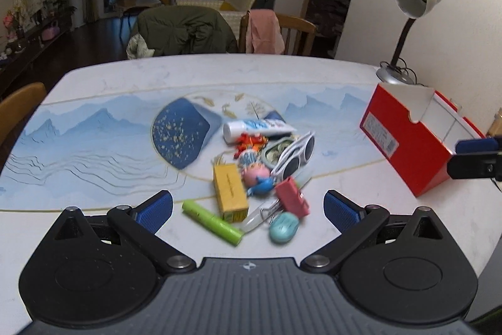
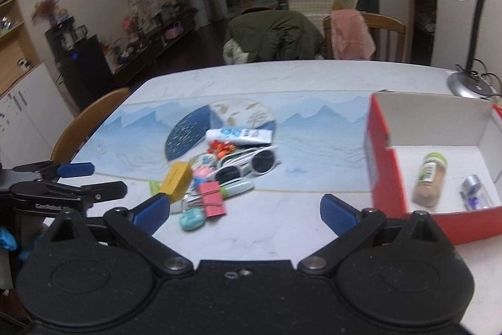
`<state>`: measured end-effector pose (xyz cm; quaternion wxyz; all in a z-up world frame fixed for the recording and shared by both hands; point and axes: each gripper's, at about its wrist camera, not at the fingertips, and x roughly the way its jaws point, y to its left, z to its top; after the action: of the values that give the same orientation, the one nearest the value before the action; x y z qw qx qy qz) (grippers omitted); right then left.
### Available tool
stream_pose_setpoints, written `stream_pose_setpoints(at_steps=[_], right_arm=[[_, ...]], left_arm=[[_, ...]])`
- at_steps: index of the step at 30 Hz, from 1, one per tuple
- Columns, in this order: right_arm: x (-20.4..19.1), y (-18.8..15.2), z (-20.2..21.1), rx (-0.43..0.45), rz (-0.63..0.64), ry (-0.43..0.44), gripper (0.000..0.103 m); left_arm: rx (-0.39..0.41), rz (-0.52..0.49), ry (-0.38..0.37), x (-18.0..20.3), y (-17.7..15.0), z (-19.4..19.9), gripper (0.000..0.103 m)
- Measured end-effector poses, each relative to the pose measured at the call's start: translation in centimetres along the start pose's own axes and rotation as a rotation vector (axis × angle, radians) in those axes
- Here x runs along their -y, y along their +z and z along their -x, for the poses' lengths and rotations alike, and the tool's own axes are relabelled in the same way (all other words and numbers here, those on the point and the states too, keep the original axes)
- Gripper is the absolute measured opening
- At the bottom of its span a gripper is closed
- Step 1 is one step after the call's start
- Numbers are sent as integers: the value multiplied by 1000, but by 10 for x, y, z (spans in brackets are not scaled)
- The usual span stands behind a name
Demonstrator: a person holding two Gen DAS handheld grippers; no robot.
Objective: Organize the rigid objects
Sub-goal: 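Withdraw both tools from the box back toward the item pile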
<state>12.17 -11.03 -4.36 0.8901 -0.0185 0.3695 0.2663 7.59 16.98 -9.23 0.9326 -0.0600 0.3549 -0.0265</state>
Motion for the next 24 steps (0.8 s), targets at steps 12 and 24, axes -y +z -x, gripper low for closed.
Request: stream_pose_setpoints(at_steps=[12,24], right_arm=[[-37,-7,-43,-104,82,55,94],[-62,-17,-90,-204,165,65,81]], left_arm=[[-54,-67,-28,-28,-18,-34,103],[-102,25,6,-49,-21,-70,103]])
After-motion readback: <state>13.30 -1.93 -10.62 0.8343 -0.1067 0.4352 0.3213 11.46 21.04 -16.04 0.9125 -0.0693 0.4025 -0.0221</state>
